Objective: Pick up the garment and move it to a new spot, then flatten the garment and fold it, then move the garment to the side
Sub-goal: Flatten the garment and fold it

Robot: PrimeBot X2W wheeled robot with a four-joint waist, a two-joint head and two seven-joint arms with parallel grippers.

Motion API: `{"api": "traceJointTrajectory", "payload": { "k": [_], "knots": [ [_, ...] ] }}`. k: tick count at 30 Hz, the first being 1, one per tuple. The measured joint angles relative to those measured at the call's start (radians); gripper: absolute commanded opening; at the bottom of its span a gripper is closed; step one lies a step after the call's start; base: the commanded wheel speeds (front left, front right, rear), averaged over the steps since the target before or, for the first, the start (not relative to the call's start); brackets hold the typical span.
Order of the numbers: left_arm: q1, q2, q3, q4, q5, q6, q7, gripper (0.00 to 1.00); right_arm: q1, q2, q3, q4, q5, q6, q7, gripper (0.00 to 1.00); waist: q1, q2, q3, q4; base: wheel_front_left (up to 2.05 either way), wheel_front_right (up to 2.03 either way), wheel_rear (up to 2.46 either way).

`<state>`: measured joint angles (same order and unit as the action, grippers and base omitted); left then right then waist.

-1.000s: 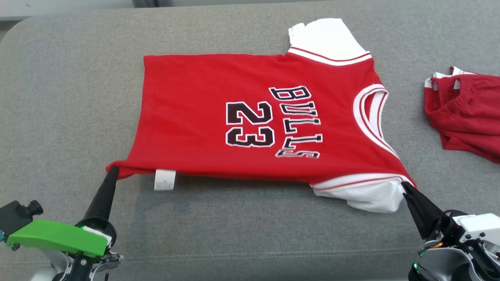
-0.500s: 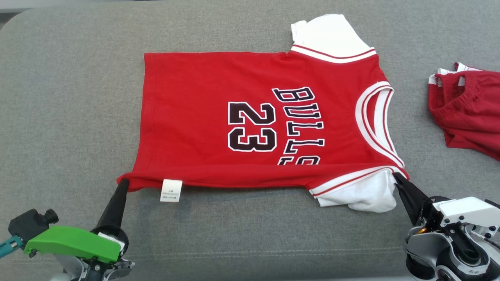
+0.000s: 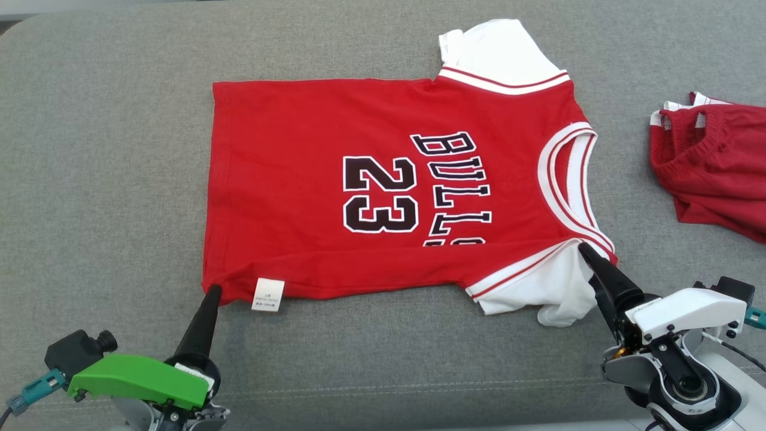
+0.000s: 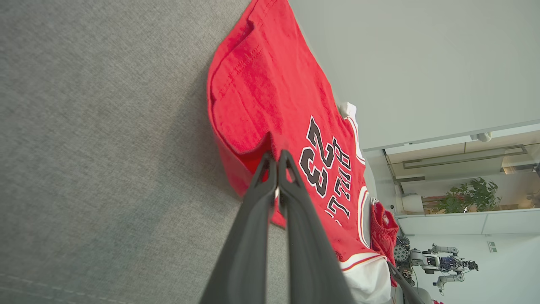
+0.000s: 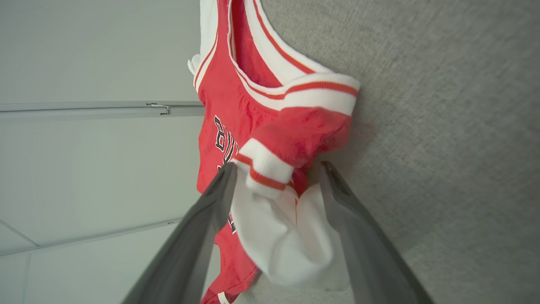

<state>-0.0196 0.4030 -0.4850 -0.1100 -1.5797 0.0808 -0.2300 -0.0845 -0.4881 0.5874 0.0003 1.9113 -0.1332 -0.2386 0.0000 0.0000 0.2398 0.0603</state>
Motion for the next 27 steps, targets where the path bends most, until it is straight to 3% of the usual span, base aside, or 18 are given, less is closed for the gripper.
{"api": "traceJointTrajectory", "payload": {
  "k": [7,20,27],
  "knots": [
    [0.004,-0.005,0.0,0.005,0.0,0.0,-0.001,0.0,-0.018,-0.029,0.043,-0.01,-0.124,0.001,-0.007,1.0,0.0,0.0,-0.005,-0.014,0.0,0.0,0.0],
    [0.015,-0.012,0.014,0.006,0.0,-0.001,-0.009,0.0,0.078,-0.115,0.172,-0.025,-0.369,0.089,-0.008,1.0,0.0,0.0,0.0,-0.034,0.0,0.0,0.0],
    [0.023,-0.014,0.013,0.007,0.0,-0.001,-0.009,0.0,0.06,-0.152,0.221,0.024,-0.555,0.098,-0.008,1.0,0.0,0.0,0.005,-0.048,0.0,0.0,0.0]
  ]
}}
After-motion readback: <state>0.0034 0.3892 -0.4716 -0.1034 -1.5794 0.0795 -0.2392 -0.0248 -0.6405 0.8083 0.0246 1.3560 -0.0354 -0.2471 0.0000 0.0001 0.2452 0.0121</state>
